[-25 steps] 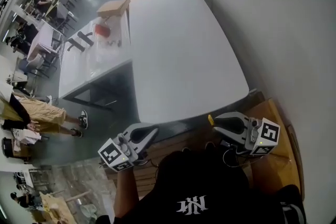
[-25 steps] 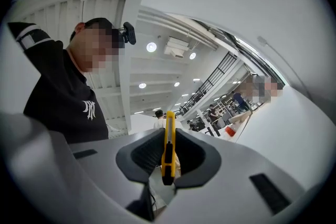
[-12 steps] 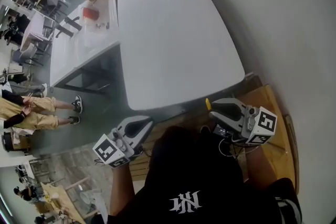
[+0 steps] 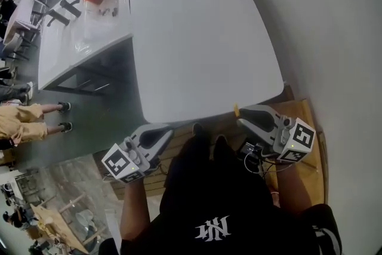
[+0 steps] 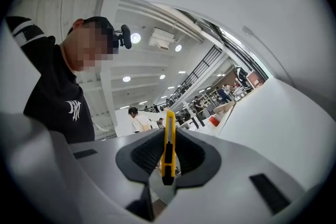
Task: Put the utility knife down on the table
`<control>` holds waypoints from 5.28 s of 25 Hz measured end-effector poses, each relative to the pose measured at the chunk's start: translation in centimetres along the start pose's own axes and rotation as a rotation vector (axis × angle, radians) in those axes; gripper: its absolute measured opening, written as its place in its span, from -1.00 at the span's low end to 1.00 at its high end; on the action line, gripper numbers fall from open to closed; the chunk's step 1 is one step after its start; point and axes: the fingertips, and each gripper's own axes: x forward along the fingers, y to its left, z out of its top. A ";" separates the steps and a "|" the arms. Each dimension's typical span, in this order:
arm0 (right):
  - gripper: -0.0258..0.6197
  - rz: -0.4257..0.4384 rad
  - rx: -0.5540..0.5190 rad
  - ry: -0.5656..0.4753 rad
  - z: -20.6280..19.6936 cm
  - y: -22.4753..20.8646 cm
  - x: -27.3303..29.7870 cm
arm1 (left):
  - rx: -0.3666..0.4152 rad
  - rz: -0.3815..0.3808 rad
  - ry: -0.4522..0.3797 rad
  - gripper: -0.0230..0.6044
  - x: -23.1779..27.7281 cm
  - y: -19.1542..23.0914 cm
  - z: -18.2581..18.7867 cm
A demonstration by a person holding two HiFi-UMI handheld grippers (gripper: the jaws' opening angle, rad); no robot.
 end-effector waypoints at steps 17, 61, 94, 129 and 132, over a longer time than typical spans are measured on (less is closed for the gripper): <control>-0.76 -0.230 -0.190 0.113 4.5 1.9 9.3 | 0.010 -0.185 -0.061 -0.91 -2.1 8.3 3.8; -0.76 -0.218 -0.281 0.656 -4.2 -43.2 23.6 | -0.017 -0.114 0.103 -0.91 13.7 32.1 -4.2; -0.76 -0.308 -0.521 1.050 -9.1 -47.0 23.0 | 0.028 -0.074 0.122 -0.91 13.1 33.7 -4.6; -0.91 -0.227 -0.619 0.109 10.2 -9.6 21.3 | 0.232 -0.041 -0.077 -0.91 3.7 17.1 10.3; -0.91 -0.235 -0.620 0.057 8.9 -6.3 19.6 | 0.296 -0.075 -0.121 -0.91 3.1 12.8 12.6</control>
